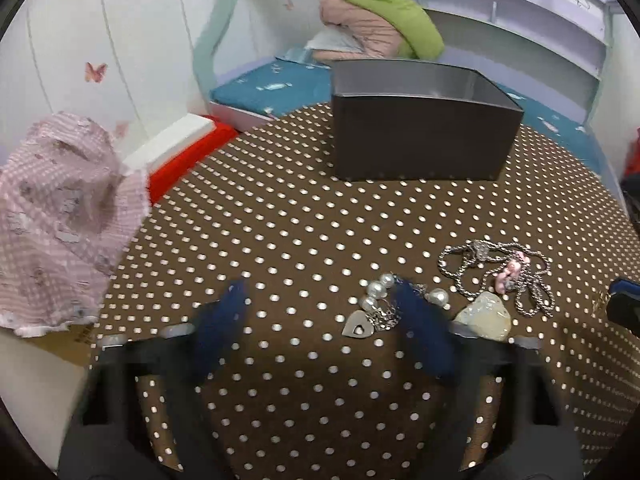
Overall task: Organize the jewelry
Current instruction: 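Grasp the pearl-and-silver chain with the left tool, then carry the chain into the grey box and open the left tool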
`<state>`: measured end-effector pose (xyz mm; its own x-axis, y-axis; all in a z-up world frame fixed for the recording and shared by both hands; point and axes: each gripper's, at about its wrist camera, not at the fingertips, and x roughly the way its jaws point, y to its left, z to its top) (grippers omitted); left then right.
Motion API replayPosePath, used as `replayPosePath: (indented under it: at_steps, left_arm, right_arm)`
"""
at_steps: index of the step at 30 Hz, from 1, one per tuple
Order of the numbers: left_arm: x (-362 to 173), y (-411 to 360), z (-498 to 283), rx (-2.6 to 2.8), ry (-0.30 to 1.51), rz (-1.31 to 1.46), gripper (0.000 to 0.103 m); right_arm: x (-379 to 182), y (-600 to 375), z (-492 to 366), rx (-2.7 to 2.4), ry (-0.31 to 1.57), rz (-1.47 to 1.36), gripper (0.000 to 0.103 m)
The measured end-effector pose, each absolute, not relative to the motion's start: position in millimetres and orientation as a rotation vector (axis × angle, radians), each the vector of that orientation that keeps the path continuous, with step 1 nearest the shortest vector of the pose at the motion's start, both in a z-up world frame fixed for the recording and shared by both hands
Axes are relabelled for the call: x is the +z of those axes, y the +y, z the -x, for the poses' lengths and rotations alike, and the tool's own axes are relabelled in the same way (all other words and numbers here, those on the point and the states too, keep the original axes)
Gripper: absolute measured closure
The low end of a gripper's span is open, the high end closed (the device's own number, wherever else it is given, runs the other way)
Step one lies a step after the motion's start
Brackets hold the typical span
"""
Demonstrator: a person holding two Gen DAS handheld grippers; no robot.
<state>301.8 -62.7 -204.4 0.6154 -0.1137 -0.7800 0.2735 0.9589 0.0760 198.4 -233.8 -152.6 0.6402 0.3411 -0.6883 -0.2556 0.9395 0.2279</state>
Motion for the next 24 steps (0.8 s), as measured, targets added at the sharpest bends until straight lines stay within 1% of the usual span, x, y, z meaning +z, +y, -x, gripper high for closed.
replayPosePath:
  at_steps: [1, 2, 4, 5, 6, 17, 24]
  left_arm:
    - [-204, -61, -302, -0.260, 0.887, -0.171, 0.053]
    - [-205, -61, -302, -0.291, 0.892, -0.160, 0.059]
    - [-204, -68, -300, -0.335, 0.895, -0.167, 0.079]
    - [-204, -69, -300, -0.359, 0.897, -0.166, 0.086]
    - [-204, -71, -300, -0.385, 0.902, -0.152, 0.094]
    - [-168, -61, -284, -0.448, 0.802, -0.075, 0.095]
    - [-129, -43, -270, -0.446, 0.730, -0.042, 0.095]
  right_arm:
    - [-153, -235, -198, 0.339, 0.807, -0.113, 0.093]
    - [-153, -236, -198, 0.337, 0.806, -0.114, 0.093]
    - [-152, -238, -197, 0.335, 0.804, -0.114, 0.093]
    - [-151, -238, -197, 0.335, 0.803, -0.113, 0.093]
    - [-150, -239, -196, 0.335, 0.801, -0.113, 0.093]
    - [-134, -242, -196, 0.338, 0.767, -0.111, 0.093]
    - [-96, -230, -201, 0.368, 0.700, -0.059, 0.093]
